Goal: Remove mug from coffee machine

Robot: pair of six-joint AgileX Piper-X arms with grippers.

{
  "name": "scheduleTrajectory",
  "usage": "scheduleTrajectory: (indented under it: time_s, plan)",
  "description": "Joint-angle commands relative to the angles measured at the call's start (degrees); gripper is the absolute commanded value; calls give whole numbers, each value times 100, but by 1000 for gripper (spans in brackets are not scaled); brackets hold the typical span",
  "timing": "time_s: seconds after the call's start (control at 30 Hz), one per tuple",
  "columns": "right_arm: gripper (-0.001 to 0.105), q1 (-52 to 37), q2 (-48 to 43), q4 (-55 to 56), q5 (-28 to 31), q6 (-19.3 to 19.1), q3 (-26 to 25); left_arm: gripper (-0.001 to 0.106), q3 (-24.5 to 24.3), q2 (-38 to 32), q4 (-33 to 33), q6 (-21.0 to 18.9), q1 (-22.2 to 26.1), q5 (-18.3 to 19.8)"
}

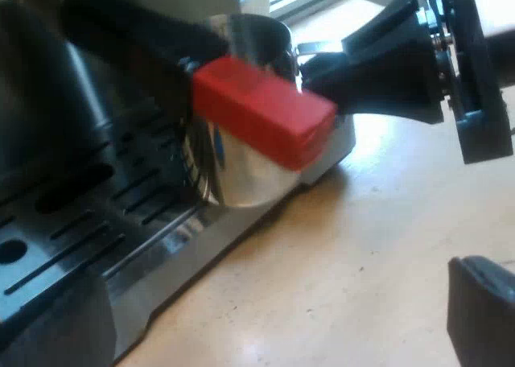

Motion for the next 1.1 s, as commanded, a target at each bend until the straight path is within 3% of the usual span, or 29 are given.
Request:
scheduleTrajectory:
  time_s: [0.03, 0.1, 0.37, 0.63, 0.73, 0.8, 0.9, 1.1]
  plan:
    - [0, 75, -611, 626, 165, 71, -13, 85, -314, -2, 487, -39, -27, 40]
    - [0, 75, -953, 1076, 202, 309, -13, 85, -509, -2, 830, -12, -27, 40]
    - [0, 351, -2091, 2508, 488, 463, -9, 85, -1087, -13, 1389, -13, -27, 57]
    - [0, 945, -3136, 3895, 1444, 912, -9, 85, -1437, -14, 1592, 27, -27, 553]
    - [0, 1119, -3564, 4324, 2144, 1228, -9, 85, -1491, -14, 1591, 27, -112, 661]
    - [0, 1194, -3828, 4572, 2657, 1366, -9, 85, -1494, -14, 1591, 88, -411, 680]
    - [0, 1198, -4060, 4792, 2937, 1365, -9, 85, -1494, -14, 1591, 355, -810, 677]
    - [0, 1155, -4140, 4922, 3463, 1378, 52, 85, -1481, -14, 1578, 366, -1221, 585]
